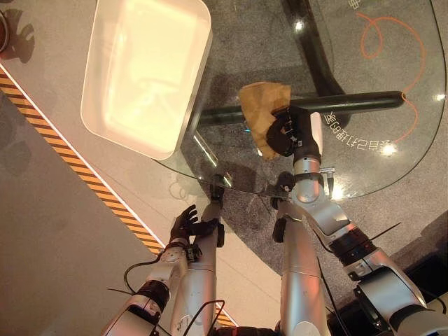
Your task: Wipe the table with a cloth and put it in the basket.
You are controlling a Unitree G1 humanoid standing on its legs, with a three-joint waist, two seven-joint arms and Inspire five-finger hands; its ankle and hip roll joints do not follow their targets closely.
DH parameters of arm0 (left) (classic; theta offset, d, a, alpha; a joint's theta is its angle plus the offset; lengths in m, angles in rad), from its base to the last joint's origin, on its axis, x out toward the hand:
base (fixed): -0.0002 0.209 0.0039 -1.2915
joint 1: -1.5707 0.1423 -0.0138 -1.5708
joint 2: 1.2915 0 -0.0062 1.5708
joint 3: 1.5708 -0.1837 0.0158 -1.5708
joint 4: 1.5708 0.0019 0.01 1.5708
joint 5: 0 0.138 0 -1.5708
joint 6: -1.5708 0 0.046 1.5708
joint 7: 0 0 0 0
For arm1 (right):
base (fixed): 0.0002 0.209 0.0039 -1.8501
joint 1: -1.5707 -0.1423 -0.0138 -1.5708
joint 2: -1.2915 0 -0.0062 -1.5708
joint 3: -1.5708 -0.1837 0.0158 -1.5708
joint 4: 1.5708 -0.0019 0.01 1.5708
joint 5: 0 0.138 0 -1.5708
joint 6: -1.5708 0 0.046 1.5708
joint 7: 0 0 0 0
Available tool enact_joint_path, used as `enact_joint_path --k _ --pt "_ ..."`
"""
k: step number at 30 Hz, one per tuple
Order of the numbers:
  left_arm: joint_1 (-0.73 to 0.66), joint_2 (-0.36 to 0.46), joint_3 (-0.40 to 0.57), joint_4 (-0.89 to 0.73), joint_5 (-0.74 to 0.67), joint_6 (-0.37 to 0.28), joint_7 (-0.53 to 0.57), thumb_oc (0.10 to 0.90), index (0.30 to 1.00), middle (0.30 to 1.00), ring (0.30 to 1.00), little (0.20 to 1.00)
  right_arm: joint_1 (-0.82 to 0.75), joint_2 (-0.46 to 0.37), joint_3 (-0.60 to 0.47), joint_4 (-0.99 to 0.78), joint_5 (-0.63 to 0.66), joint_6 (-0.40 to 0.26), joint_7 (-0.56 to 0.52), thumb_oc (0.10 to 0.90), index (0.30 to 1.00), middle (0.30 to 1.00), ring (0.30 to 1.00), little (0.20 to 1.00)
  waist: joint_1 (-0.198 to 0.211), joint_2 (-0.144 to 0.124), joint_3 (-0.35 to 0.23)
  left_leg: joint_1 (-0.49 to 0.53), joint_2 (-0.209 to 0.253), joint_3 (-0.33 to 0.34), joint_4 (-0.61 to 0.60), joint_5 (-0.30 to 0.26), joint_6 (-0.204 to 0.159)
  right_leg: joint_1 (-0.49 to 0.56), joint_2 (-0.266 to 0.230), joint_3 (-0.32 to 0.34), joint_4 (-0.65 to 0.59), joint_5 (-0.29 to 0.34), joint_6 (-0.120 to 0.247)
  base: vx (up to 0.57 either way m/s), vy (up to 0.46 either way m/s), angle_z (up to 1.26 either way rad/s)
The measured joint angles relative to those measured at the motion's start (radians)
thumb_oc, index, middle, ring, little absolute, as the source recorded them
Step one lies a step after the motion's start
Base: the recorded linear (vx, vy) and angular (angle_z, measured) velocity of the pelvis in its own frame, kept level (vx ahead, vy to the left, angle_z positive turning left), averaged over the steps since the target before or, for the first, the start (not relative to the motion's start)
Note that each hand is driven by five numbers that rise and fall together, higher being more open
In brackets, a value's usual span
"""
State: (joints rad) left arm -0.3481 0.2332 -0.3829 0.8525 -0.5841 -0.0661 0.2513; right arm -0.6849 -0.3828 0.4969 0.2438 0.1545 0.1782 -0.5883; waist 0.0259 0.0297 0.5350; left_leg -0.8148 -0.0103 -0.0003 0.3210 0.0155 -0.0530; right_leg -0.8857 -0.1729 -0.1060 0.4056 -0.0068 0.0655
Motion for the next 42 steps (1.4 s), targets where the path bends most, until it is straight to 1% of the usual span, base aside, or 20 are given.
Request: enact_joint_path --k 5,11,15,17,20,23,27,31,36,42 --pt "-0.001 0.0 0.0 -0.007 -0.001 0.0 0.0 0.8 0.9 0.9 0.9 0.9 -0.011 0.0 0.02 0.0 0.0 0.008 0.009 0.1 0.3 0.3 0.3 0.2 0.002 0.0 0.0 -0.009 -0.003 -0.011 0.012 0.001 -0.001 -0.001 -0.005 -0.01 0.011 -0.005 0.0 0.01 0.023 0.06" --pt "-0.002 0.0 0.0 -0.009 -0.001 0.001 0.001 0.8 0.9 0.9 0.9 0.9 -0.012 0.004 0.039 0.0 0.0 0.009 0.043 0.1 0.3 0.3 0.3 0.2 0.003 0.0 0.0 -0.012 -0.003 -0.019 0.011 0.005 -0.008 -0.007 -0.007 -0.019 0.028 -0.015 -0.005 0.01 0.017 0.04" --pt "-0.004 -0.001 0.0 -0.01 -0.002 0.002 0.001 0.8 0.9 0.9 0.9 0.9 -0.017 0.003 0.057 0.0 -0.01 0.01 0.084 0.1 0.3 0.3 0.3 0.2 0.003 0.003 0.001 -0.016 -0.002 -0.024 0.012 0.007 -0.01 -0.01 -0.006 -0.023 0.03 -0.017 -0.007 0.0 0.0 0.0" --pt "-0.006 -0.002 -0.001 -0.01 -0.002 0.005 0.001 0.8 0.9 0.9 0.9 0.9 -0.017 0.003 0.063 0.0 -0.039 0.012 0.114 0.1 0.3 0.3 0.3 0.2 0.005 0.003 0.001 -0.017 -0.002 -0.024 0.012 0.007 -0.01 -0.01 -0.006 -0.023 0.03 -0.017 -0.007 0.0 0.0 0.0" --pt "-0.009 -0.002 -0.001 -0.009 -0.002 0.012 0.002 0.8 0.9 0.9 0.9 0.9 -0.031 0.001 0.092 0.0 -0.06 0.026 0.155 0.1 0.3 0.3 0.3 0.2 0.007 0.003 0.001 -0.018 -0.002 -0.027 0.013 0.007 -0.011 -0.01 -0.006 -0.026 0.03 -0.017 -0.007 0.0 0.0 0.0" --pt "-0.012 -0.005 -0.001 -0.009 -0.002 0.012 0.001 0.8 0.9 0.9 0.9 0.9 -0.051 -0.012 0.132 0.0 -0.076 0.042 0.2 0.1 0.3 0.3 0.3 0.2 0.016 0.004 0.001 -0.018 -0.002 -0.03 0.013 0.009 -0.013 -0.01 -0.006 -0.027 0.032 -0.017 -0.008 0.0 0.0 0.0" --pt "-0.016 -0.009 -0.001 -0.01 -0.002 0.012 0.001 0.8 0.9 0.9 0.9 0.9 -0.06 -0.014 0.159 -0.001 -0.077 0.05 0.234 0.1 0.3 0.3 0.3 0.2 0.026 0.004 0.001 -0.018 -0.003 -0.034 0.013 0.01 -0.015 -0.01 -0.007 -0.03 0.036 -0.019 -0.01 0.0 -0.007 0.02" --pt "-0.017 -0.009 -0.004 -0.01 -0.002 0.012 0.0 0.8 0.9 0.9 0.9 0.9 -0.069 -0.014 0.178 -0.001 -0.078 0.055 0.241 0.1 0.3 0.3 0.3 0.2 0.027 0.004 0.001 -0.019 -0.004 -0.037 0.015 0.012 -0.017 -0.013 -0.009 -0.032 0.046 -0.024 -0.011 0.0 -0.008 0.02" --pt "-0.034 0.0 -0.035 -0.008 -0.004 0.015 0.001 0.8 0.9 0.9 0.9 0.9 -0.08 -0.016 0.177 -0.001 -0.077 0.067 0.236 0.1 0.3 0.3 0.3 0.2 0.026 0.004 0.001 -0.031 -0.003 -0.037 0.017 0.013 -0.019 -0.028 -0.009 -0.03 0.055 -0.025 -0.014 0.0 0.0 0.0" --pt "-0.035 0.0 -0.035 -0.007 -0.005 0.015 0.001 0.8 0.9 0.9 0.9 0.9 -0.08 -0.017 0.176 -0.001 -0.077 0.07 0.231 0.1 0.3 0.3 0.3 0.2 0.026 0.004 0.001 -0.032 -0.003 -0.037 0.022 0.013 -0.019 -0.028 -0.009 -0.031 0.058 -0.026 -0.014 0.0 0.0 0.0"
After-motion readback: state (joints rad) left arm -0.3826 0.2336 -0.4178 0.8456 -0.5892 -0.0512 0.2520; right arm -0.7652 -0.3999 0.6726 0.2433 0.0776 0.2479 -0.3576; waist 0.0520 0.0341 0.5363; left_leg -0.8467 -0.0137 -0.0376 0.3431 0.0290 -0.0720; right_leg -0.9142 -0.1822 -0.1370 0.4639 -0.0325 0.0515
